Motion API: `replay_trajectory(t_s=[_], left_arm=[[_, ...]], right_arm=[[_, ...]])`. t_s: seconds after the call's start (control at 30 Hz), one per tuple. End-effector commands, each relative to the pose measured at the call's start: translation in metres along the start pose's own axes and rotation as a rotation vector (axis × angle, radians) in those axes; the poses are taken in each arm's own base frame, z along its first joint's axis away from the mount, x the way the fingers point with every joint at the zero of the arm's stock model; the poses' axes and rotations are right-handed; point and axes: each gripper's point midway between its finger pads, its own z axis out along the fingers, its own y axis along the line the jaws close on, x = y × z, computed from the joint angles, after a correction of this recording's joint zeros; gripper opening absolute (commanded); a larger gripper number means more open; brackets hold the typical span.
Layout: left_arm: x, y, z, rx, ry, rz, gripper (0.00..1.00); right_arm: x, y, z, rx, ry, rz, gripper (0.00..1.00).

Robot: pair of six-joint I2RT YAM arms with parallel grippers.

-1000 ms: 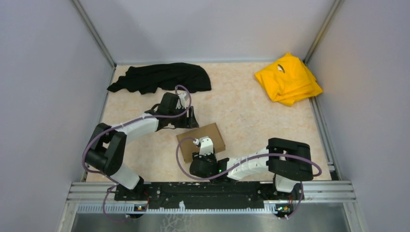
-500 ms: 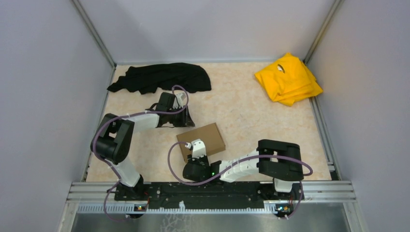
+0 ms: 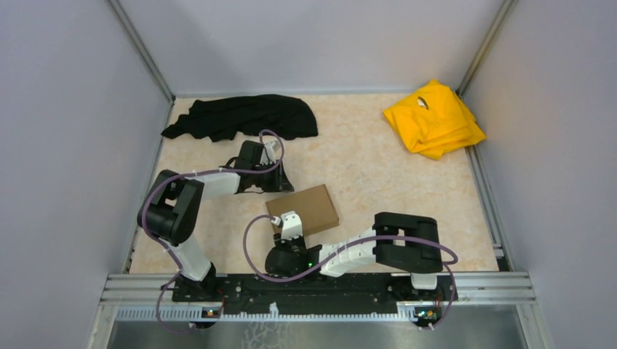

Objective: Fold the paper box

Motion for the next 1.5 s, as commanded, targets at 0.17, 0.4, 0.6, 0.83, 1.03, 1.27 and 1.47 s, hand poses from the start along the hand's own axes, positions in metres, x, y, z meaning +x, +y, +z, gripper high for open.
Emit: replay_trajectory(t_s=[0.17,0.4,0.6,0.83,1.03,1.27,1.47], left_arm=[[0.047,0.005,0.012,0.009,0.109,-0.033,0.33],[0.061,0.001,0.017,0.021,0.14,-0.031,0.32],[0.075,-0.002,0.019,0.028,0.162,-0.033,0.31],[0.076,0.005,0.022,-0.004,0.163,-0.027,0.41],[0.054,0.018,0.024,-0.038,0.144,-0.03,0.52],[0.029,0.023,0.017,-0.048,0.102,-0.029,0.53],[0.007,0.009,0.014,-0.019,0.102,-0.016,0.54]], right_arm=[[0.051,-0.039,0.023,0.11,0.09,-0.046,0.38],[0.049,-0.053,0.035,0.178,0.055,-0.046,0.38],[0.056,-0.067,0.046,0.235,0.076,-0.051,0.38],[0.052,-0.062,0.043,0.177,0.083,-0.06,0.42],[0.047,-0.056,0.014,0.094,0.107,-0.088,0.5],[0.051,-0.085,-0.015,0.106,0.117,0.034,0.51],[0.051,-0.115,-0.024,0.218,0.108,0.084,0.44]])
